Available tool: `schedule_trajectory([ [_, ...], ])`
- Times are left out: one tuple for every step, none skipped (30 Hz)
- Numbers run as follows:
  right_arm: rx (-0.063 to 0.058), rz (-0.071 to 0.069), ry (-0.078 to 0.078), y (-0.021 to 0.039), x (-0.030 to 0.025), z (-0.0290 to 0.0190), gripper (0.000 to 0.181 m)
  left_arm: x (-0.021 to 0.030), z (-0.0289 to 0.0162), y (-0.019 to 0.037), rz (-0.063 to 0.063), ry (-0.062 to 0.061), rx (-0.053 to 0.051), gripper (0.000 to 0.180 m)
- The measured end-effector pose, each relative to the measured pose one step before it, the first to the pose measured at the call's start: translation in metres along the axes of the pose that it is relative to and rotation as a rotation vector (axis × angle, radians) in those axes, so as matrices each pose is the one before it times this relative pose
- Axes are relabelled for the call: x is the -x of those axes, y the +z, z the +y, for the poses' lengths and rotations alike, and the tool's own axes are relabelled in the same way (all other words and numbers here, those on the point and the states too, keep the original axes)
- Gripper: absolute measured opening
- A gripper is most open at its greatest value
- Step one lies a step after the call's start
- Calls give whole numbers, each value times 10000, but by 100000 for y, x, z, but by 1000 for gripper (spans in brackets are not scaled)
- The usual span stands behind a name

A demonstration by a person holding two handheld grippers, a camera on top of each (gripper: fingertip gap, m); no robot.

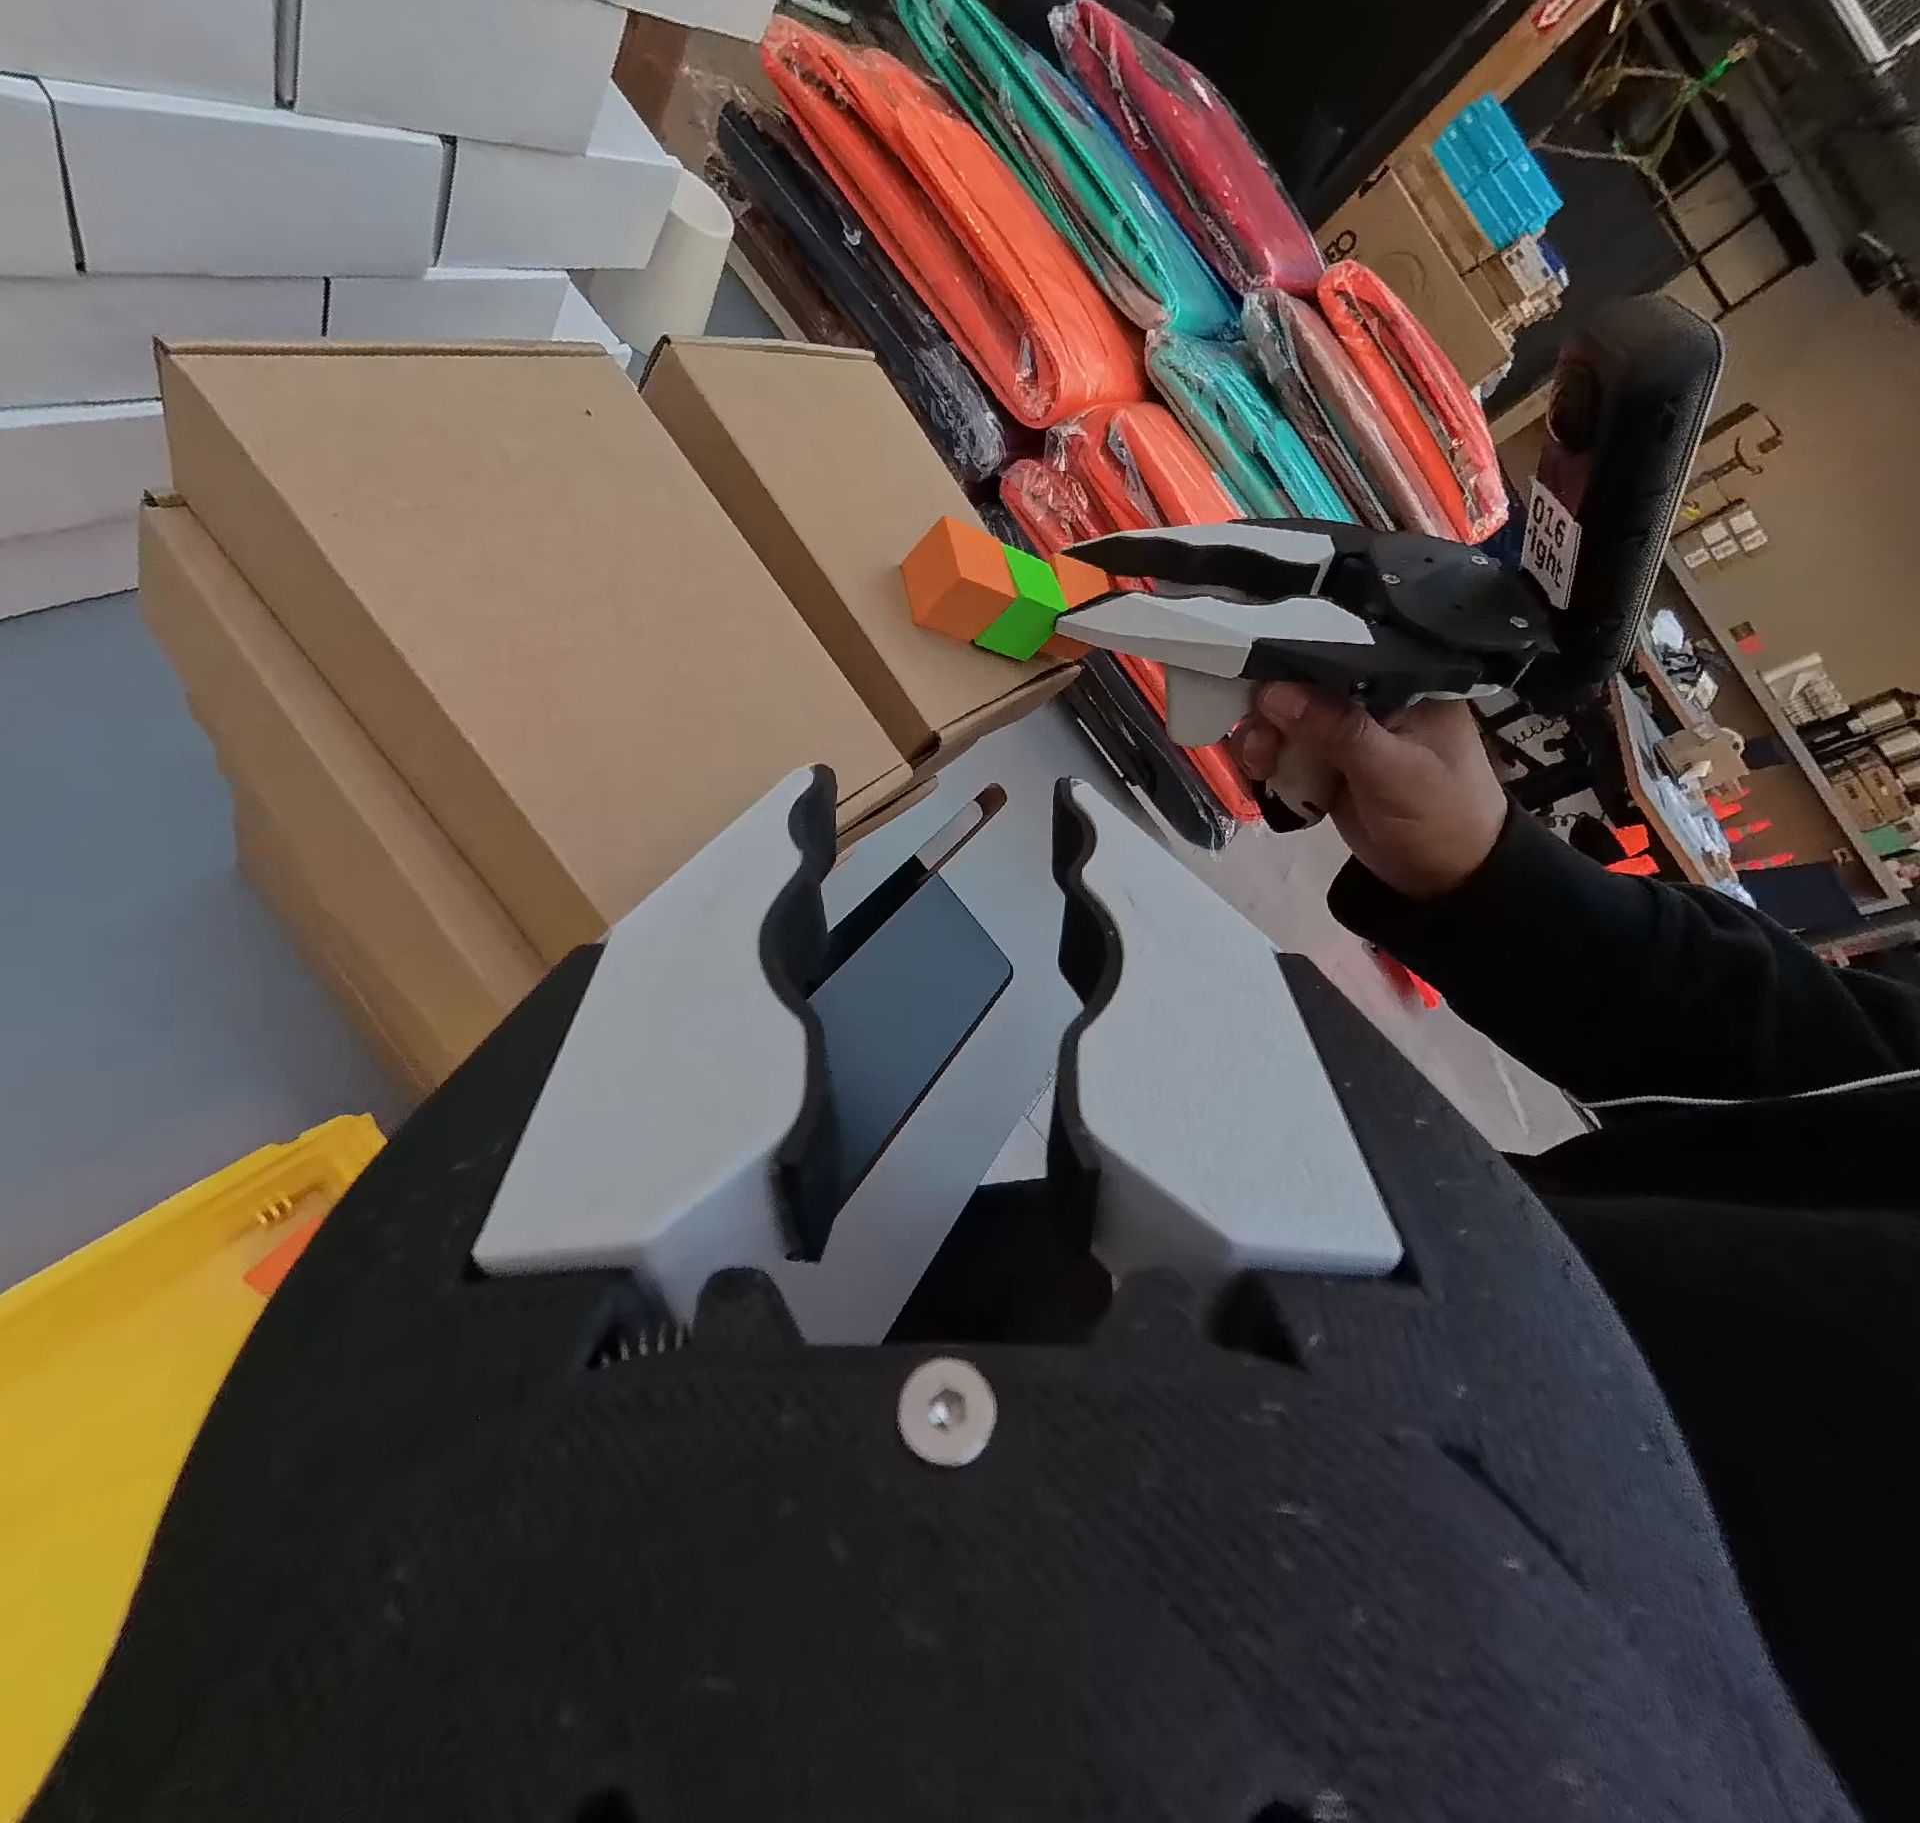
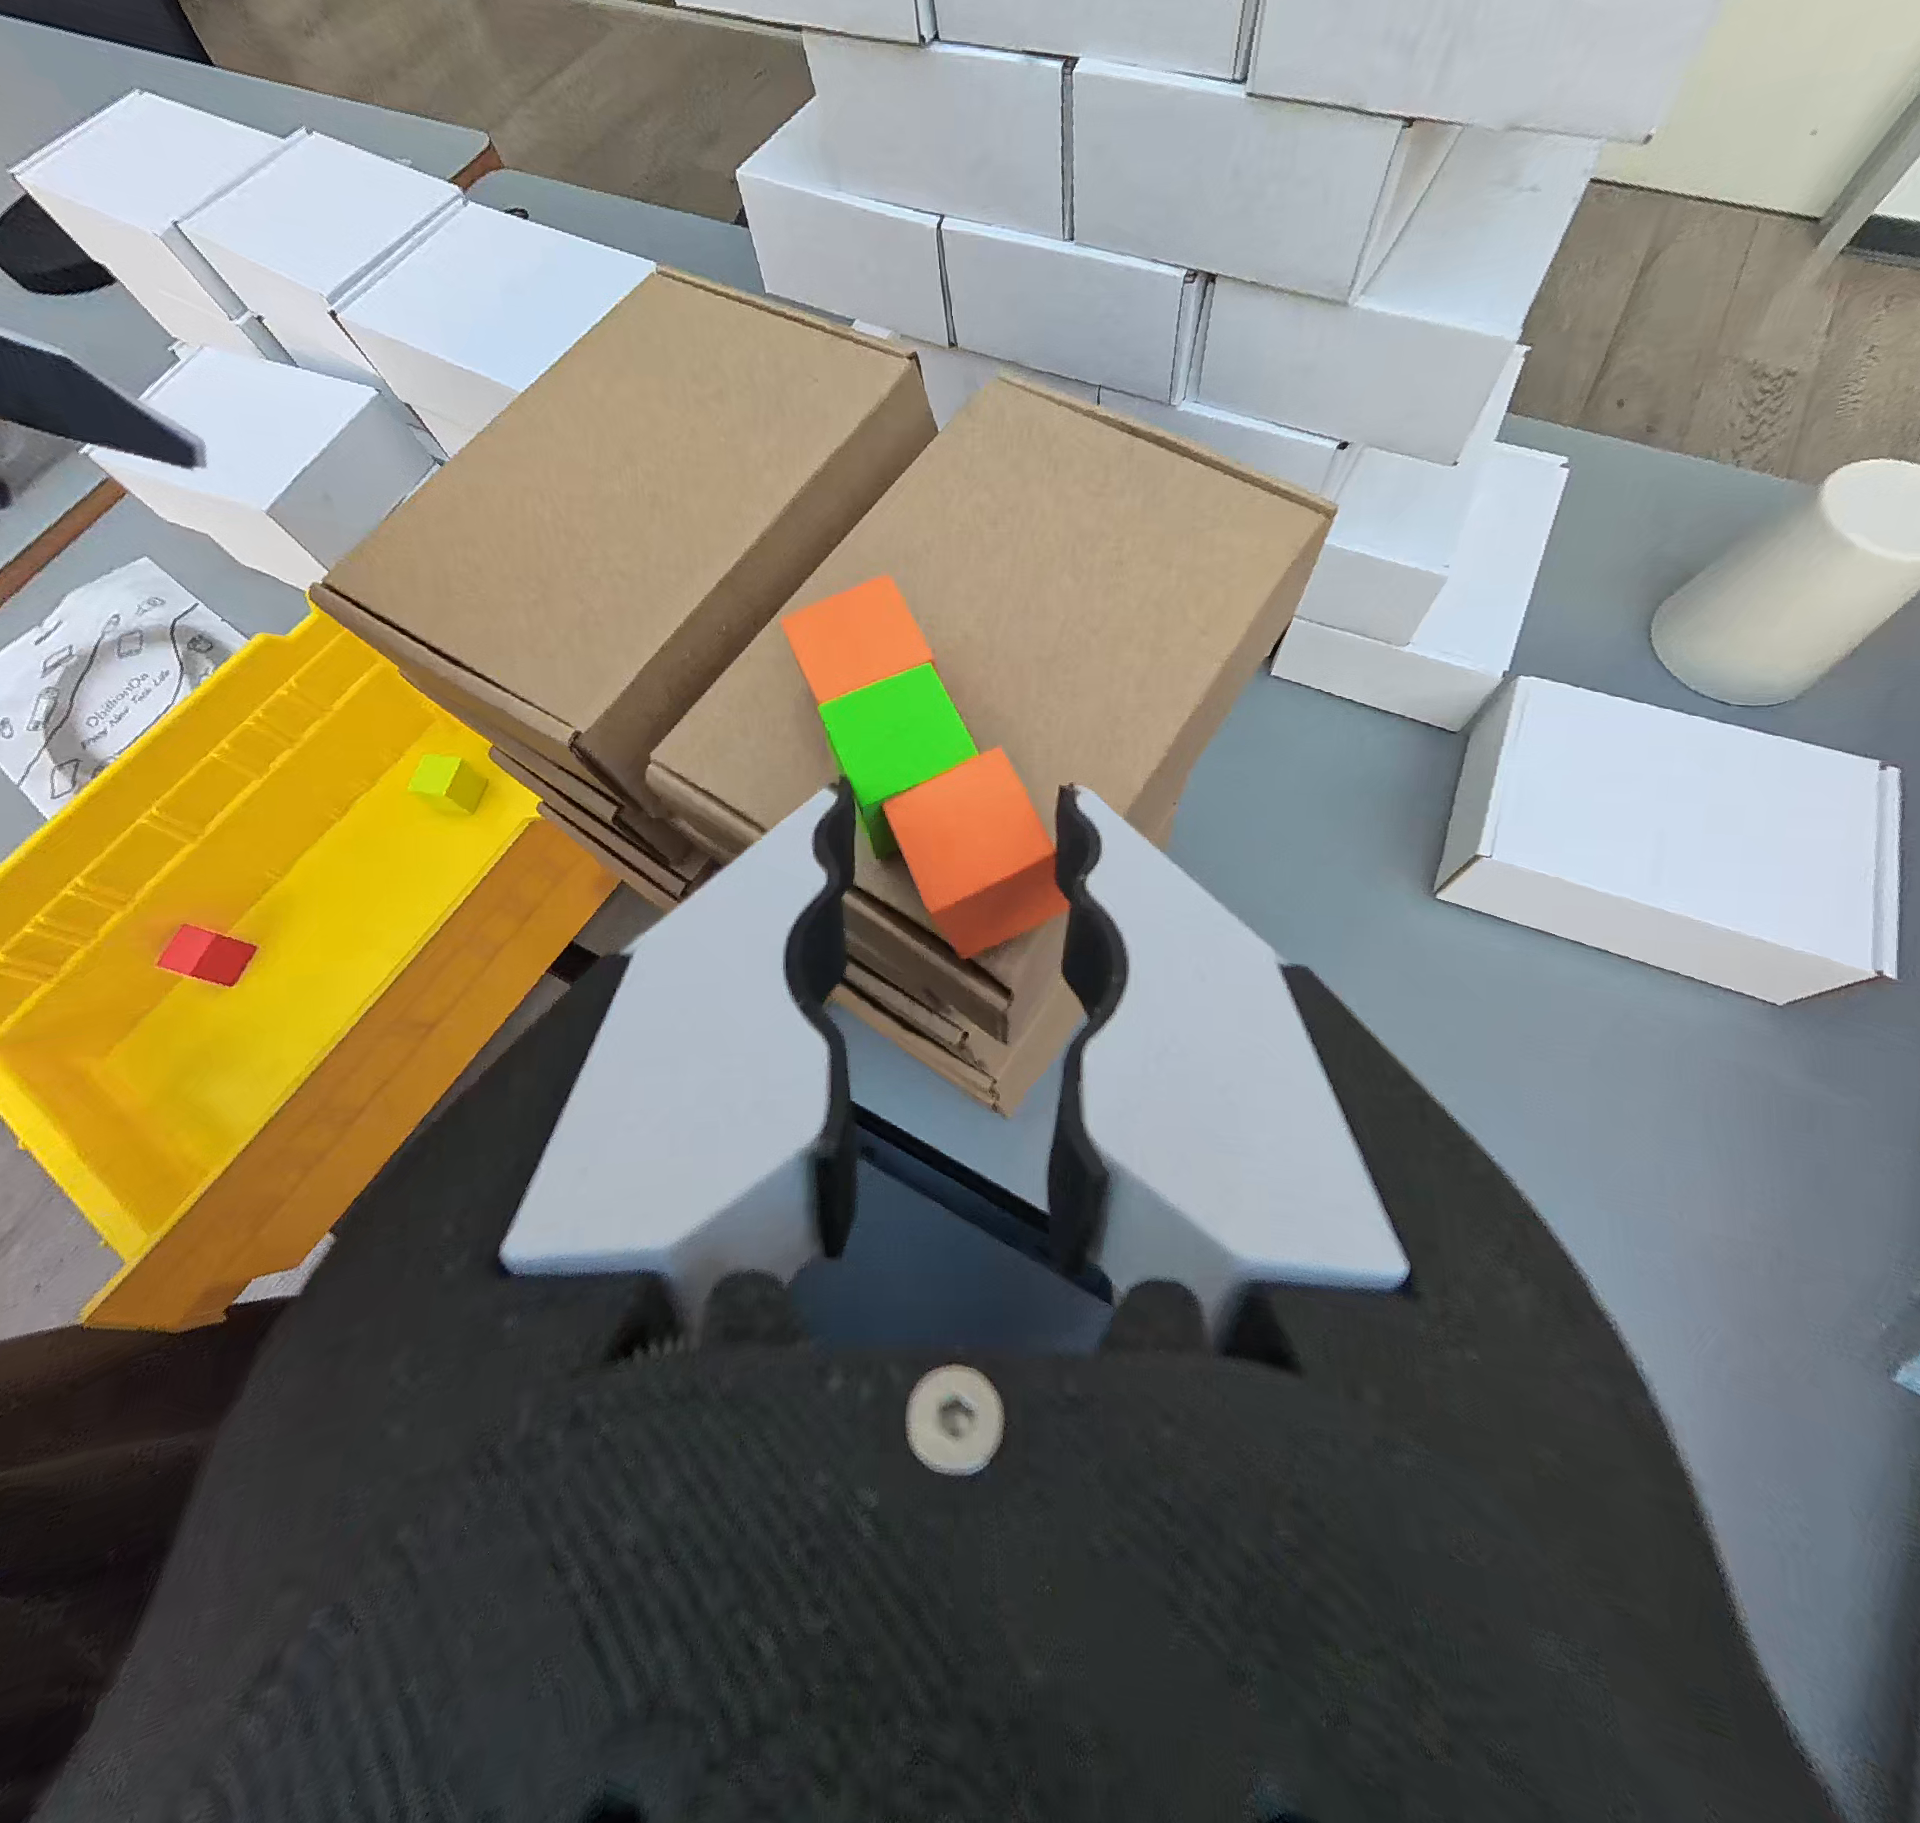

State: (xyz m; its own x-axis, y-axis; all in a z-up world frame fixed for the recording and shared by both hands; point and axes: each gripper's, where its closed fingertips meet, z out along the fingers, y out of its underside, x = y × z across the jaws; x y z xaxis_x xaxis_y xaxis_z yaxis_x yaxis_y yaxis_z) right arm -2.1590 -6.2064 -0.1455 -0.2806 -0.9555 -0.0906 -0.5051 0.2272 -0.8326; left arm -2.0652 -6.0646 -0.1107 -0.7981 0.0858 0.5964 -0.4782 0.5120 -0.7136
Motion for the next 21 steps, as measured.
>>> schedule_trajectory([
  [70,-51,-27,55,58,114,38,-178,-23,92,7,74,22,38],
  [65,-44,-33,16,18,180,38,-225,-13,132,8,89,35,38],
  [61,-65,-25,-7,43,202,39,-224,20,174,21,81,42,38],
  [36,-114,3,-32,112,171,40,-250,42,201,30,64,51,38],
  [-11,-150,23,-58,153,117,40,-237,60,251,32,51,48,38],
  [-36,-121,27,-71,95,63,40,-208,67,270,32,34,44,39],
  [-17,-75,12,-71,21,55,37,-197,71,320,40,12,50,39],
  [17,-67,-26,-53,1,101,32,-214,58,320,52,-3,44,39],
  [46,-51,-66,-60,-41,109,26,-221,26,346,57,-2,39,39],
  [63,-22,-97,-102,-99,105,25,-263,21,350,50,12,42,39],
  [56,-14,-112,-163,-130,104,25,-234,32,369,28,39,46,39],
  [30,1,-102,-219,-154,83,25,-219,-4,379,5,64,45,39],
  [-20,20,-70,-274,-200,-26,25,-193,-7,378,-17,75,47,39],
  [-103,12,-32,-325,-206,-194,25,-199,26,357,-28,71,47,39],
  [-160,-22,12,-336,-179,-369,25,-167,1,379,-27,61,42,39],
  [-164,-72,46,-286,-129,-442,25,-177,28,419,-16,38,42,39],
  [-143,-129,54,-151,-42,-490,25,-214,19,404,4,19,33,39],
  [-102,-176,39,20,52,-508,25,-172,40,412,-3,22,27,39],
  [-53,-194,9,156,38,-474,25,-115,60,400,-26,45,49,39],
  [-30,-165,-35,223,51,-431,25,-16,71,406,-71,77,79,39],
  [-41,-145,-76,242,100,-434,25,18,59,322,-101,103,90,39],
])
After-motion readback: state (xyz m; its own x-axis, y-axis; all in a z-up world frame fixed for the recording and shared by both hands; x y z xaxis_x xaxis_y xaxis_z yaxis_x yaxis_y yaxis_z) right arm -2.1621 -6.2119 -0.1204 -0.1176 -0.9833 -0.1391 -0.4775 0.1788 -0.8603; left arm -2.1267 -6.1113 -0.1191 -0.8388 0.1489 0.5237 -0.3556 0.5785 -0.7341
